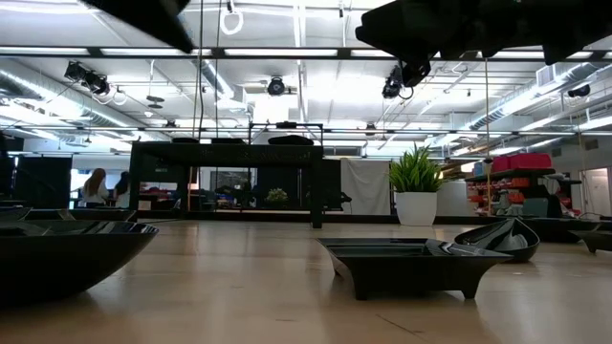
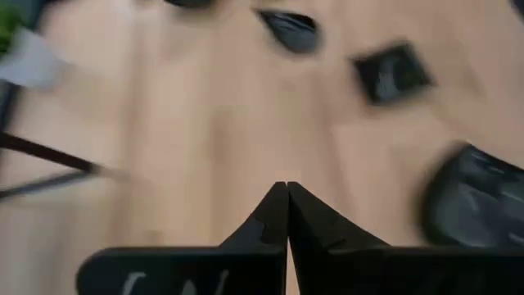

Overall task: Pick & Place Mini shaped plates
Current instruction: Stack the black leaf shaped plate on top of the black leaf shaped plates on the shelf

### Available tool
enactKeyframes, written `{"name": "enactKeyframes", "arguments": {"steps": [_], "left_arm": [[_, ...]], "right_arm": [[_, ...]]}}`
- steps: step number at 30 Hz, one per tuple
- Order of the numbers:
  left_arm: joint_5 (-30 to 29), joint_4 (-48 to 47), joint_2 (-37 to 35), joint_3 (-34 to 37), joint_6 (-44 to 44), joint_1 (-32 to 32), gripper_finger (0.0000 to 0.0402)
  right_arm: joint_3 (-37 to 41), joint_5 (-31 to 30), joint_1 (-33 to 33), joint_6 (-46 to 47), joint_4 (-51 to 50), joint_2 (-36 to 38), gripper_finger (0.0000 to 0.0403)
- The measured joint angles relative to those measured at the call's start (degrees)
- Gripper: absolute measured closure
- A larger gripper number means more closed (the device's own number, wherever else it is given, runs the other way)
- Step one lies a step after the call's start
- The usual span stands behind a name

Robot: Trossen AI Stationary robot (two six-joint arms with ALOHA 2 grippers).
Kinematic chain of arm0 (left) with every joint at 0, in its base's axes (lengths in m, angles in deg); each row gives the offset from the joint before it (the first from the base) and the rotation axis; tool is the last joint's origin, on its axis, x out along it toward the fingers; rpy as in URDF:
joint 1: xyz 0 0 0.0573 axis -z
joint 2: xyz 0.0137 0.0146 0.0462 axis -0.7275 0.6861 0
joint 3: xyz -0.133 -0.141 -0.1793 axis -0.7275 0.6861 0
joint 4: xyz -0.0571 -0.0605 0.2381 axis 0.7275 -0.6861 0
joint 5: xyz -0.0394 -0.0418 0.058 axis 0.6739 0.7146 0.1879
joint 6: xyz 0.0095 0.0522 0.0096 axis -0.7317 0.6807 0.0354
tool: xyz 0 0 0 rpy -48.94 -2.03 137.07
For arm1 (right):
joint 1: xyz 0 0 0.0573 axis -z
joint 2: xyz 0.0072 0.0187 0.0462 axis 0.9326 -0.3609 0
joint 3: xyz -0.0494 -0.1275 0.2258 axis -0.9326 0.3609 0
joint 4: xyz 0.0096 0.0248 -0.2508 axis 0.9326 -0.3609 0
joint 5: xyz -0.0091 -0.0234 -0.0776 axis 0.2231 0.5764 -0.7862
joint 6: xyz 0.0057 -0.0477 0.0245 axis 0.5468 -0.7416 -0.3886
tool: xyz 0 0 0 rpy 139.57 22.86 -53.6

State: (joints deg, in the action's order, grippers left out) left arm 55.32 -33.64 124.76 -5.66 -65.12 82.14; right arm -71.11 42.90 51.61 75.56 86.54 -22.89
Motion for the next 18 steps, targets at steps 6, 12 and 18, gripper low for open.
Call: {"name": "enactKeyframes", "arguments": {"steps": [6,12,18], "left_arm": [[5.62,2.68,9.86,0.0,-12.41,5.71,0.0389],[17.26,11.98,17.19,0.02,-17.84,3.29,0.0332],[24.26,16.42,19.26,0.02,-15.78,-0.17,0.0264]], "right_arm": [[0.0,0.0,0.0,-0.07,0.35,0.0,0.0317],[0.0,0.0,0.0,-0.28,0.37,0.0,0.0317],[0.0,-0.02,0.02,-2.67,0.47,0.0,0.0317]]}}
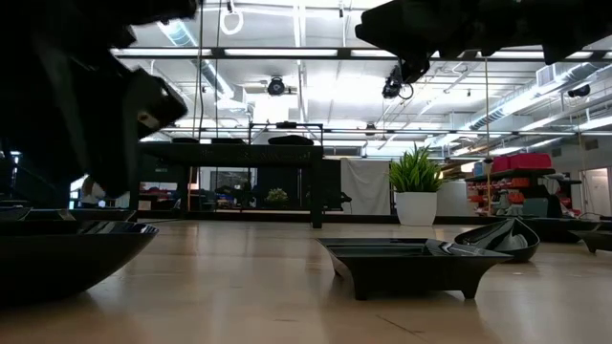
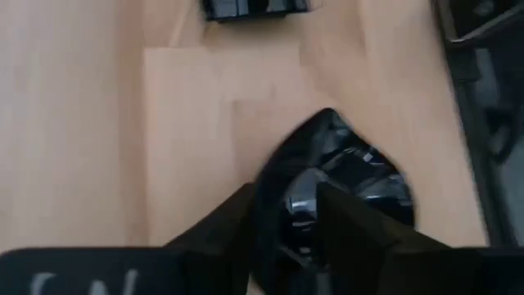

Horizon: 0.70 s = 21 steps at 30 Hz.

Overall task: Pick & Place Mini shaped plates
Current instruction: Stack the black leaf shaped plate on top of the black leaf shaped plates on the shelf

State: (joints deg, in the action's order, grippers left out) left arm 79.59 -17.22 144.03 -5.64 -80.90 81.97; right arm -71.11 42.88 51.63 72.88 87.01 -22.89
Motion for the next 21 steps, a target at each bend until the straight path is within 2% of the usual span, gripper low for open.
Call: {"name": "enactKeyframes", "arguments": {"steps": [5,10,15,21], "left_arm": [[2.59,-1.05,0.0,0.0,1.38,-1.53,0.0241],[5.3,-1.8,0.0,0.47,3.29,-2.5,0.0242],[8.62,1.36,0.0,3.69,3.72,-3.53,0.0258],[8.53,3.86,0.0,4.59,4.15,-3.74,0.0298]], "right_arm": [[0.0,0.0,0.0,-0.53,-0.04,0.0,0.0317],[0.0,0.0,0.0,-0.57,-0.09,0.0,0.0317],[0.0,0.0,0.0,-0.57,-0.37,0.0,0.0317],[0.0,0.01,0.0,-0.55,-0.49,0.0,0.0317]]}}
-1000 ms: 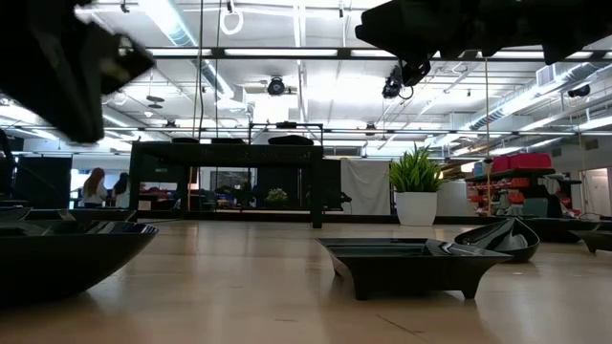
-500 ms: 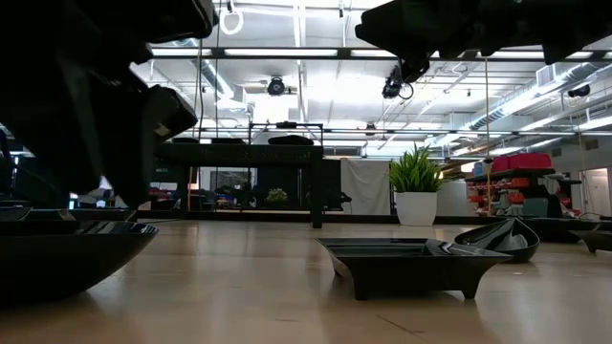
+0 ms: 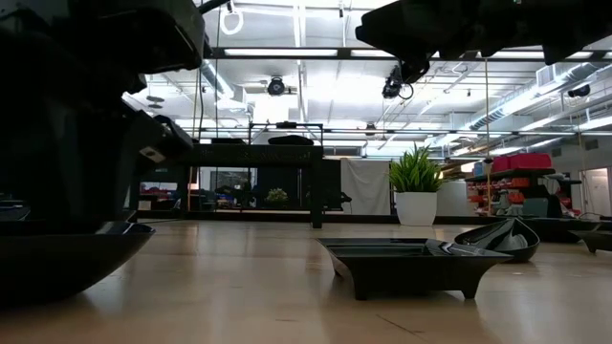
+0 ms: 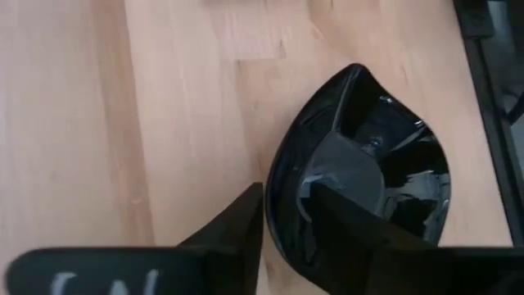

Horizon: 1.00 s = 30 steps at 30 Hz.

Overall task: Pick & Place Mini shaped plates
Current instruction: Stack the black leaf shaped plate on top of the black leaf shaped plates on the shelf

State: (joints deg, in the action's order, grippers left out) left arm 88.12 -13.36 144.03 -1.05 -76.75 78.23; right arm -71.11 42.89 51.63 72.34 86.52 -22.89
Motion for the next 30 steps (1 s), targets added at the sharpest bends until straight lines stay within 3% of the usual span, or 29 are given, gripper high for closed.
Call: {"name": "enactKeyframes", "arguments": {"steps": [8,17,24,30], "left_arm": [[-0.57,0.38,0.0,0.0,0.47,0.0,0.039],[-1.74,-1.49,-4.34,-1.31,0.49,-3.15,0.0398],[-14.24,-3.36,-14.12,-1.31,-0.36,-10.16,0.0399],[-26.7,0.5,-22.07,-1.36,-5.83,-22.03,0.04]], "right_arm": [[0.0,-0.01,0.0,0.07,-0.17,0.0,0.0317],[0.0,-0.01,0.0,0.07,-0.73,0.0,0.0317],[-0.02,0.01,0.0,0.68,-4.38,0.0,0.0317],[-0.02,0.01,-0.35,1.68,-6.65,0.0,0.0317]]}}
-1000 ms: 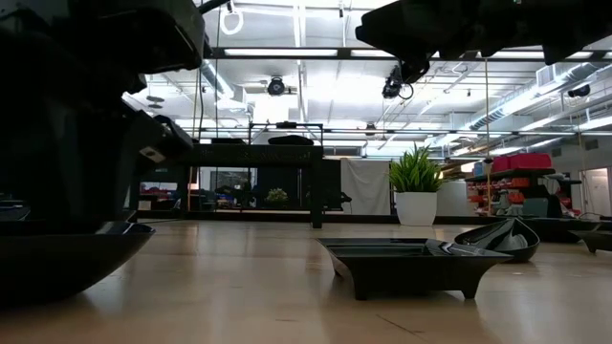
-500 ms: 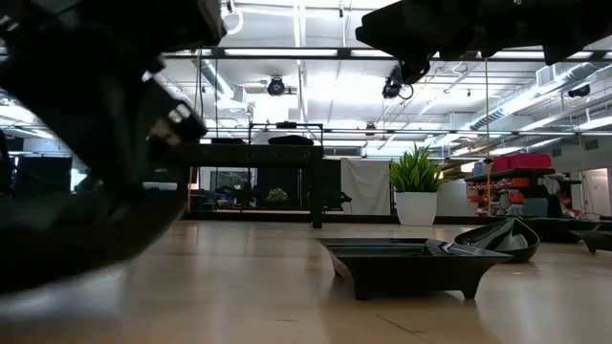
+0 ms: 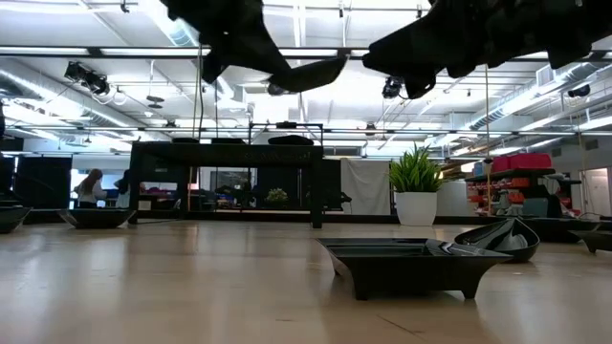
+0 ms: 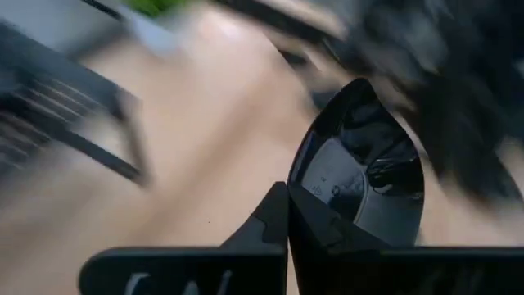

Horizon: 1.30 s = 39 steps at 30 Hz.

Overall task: Pick & Place Mini shaped plates
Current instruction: Stack the black leaf shaped plate on top of the black leaf shaped plates on the shelf

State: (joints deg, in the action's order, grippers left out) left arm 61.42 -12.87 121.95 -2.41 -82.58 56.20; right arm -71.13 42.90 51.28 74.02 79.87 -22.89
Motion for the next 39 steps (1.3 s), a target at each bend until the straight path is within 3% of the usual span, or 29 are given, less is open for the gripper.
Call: {"name": "enactKeyframes", "arguments": {"steps": [10,15,20,31,39], "left_arm": [[-0.71,1.51,-0.53,-4.9,4.29,-27.03,0.0401],[6.5,-1.96,0.76,-4.95,-5.01,-34.52,0.0401],[8.59,-1.34,2.99,-4.96,-10.72,-35.78,0.04],[5.77,-0.86,6.7,-4.94,-12.94,-35.67,0.0398],[6.85,-0.99,7.19,-4.92,-14.17,-35.71,0.0396]], "right_arm": [[0.0,0.0,-0.15,-2.25,1.27,0.0,0.0317],[0.0,0.0,-0.15,-2.62,1.5,0.0,0.0317],[0.0,0.0,-0.15,-3.17,1.66,0.0,0.0317],[0.0,0.0,-0.16,-2.71,1.93,0.0,0.0317],[0.02,0.01,-0.15,-2.62,1.95,0.0,0.0317]]}}
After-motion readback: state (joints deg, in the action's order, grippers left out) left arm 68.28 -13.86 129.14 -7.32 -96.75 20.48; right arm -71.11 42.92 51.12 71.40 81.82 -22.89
